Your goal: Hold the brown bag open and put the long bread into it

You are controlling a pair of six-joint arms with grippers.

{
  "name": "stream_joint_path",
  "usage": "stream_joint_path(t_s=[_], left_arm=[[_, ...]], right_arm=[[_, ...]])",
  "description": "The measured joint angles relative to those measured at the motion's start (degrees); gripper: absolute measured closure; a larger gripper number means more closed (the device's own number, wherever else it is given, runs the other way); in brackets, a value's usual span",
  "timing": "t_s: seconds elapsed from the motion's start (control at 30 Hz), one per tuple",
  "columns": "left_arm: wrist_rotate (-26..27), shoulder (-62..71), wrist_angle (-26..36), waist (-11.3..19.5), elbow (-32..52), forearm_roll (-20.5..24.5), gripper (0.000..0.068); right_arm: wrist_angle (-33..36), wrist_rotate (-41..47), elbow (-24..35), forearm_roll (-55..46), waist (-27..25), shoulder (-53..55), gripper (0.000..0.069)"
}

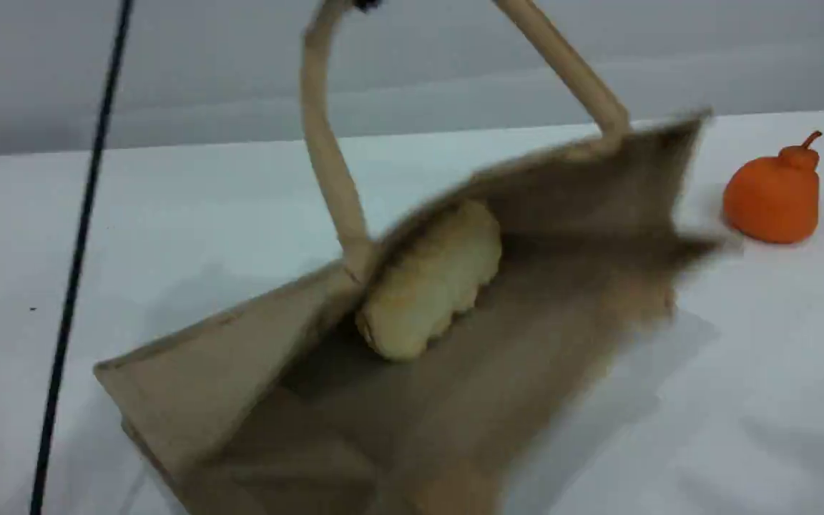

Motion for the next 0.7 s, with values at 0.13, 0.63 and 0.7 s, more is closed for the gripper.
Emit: stream_joint_path(t_s=[0.13, 0.63, 0.7], left_arm=[[0.0, 2.0, 0.0, -1.6, 0.0, -0.1, 0.0551], [-5.0, 0.0, 0.2, -1.5, 0.0, 4.6, 0.0232], [-5.8, -2.0, 0.3, -1.5, 0.0, 6.0, 0.0232]], right_arm=[[1.7, 3.6, 0.0, -3.5, 0.0, -4.6, 0.0197], [14.8, 13.5, 0.0, -17.2, 0.0, -11.7, 0.0197], [17.8, 15.2, 0.0, -21.4, 0.0, -13.3, 0.0206]])
